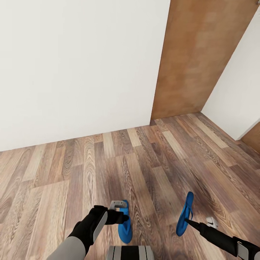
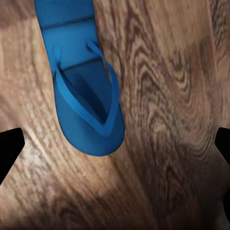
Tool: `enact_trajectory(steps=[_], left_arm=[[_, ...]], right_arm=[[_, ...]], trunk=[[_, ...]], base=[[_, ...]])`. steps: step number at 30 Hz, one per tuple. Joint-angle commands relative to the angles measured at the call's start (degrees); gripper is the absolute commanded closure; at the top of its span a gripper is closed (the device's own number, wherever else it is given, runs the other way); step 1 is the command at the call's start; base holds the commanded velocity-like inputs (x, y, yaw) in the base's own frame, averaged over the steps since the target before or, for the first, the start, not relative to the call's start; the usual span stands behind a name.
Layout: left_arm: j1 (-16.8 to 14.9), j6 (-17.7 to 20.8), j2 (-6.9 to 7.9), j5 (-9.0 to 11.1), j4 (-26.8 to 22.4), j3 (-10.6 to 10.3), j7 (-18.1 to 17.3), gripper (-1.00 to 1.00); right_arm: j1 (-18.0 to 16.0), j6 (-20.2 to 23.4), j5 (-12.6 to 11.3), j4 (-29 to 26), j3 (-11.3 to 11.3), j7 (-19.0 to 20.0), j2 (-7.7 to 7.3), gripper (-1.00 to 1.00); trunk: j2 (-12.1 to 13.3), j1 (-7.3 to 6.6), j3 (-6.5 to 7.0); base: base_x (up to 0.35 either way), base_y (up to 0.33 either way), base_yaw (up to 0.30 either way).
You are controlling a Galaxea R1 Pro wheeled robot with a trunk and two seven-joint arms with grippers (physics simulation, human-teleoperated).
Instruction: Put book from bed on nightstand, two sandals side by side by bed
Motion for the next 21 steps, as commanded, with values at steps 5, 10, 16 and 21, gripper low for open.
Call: enact_trajectory(steps=[5,10,16,21], left_arm=[[-0.01,0.33,0.0,0.4,-0.07,-0.02,0.12,-1.0],[-0.01,0.33,0.0,0.4,-0.07,-0.02,0.12,-1.0],[-0.02,0.41,0.0,0.41,-0.07,-0.01,0.3,-1.0],[-0.02,0.5,0.0,0.51,-2.93,0.13,0.67,-1.0]], right_arm=[[-0.08,0.7,-0.64,0.15,0.42,0.19,-0.02,1.0],[-0.08,0.7,-0.65,0.15,0.41,0.19,0.01,1.0],[-0.08,0.7,-0.65,0.15,0.44,0.19,0.0,1.0],[-0.08,0.7,-0.63,0.15,0.44,0.16,0.03,1.0]], trunk=[[-0.02,-0.02,-0.04],[-0.02,-0.02,-0.04],[-0.02,-0.02,-0.04],[-0.02,-0.02,-0.04]], base=[[-0.016,0.0,0.0],[-0.001,0.0,0.0],[0.0,0.0,0.0],[0.0,0.0,0.0]])
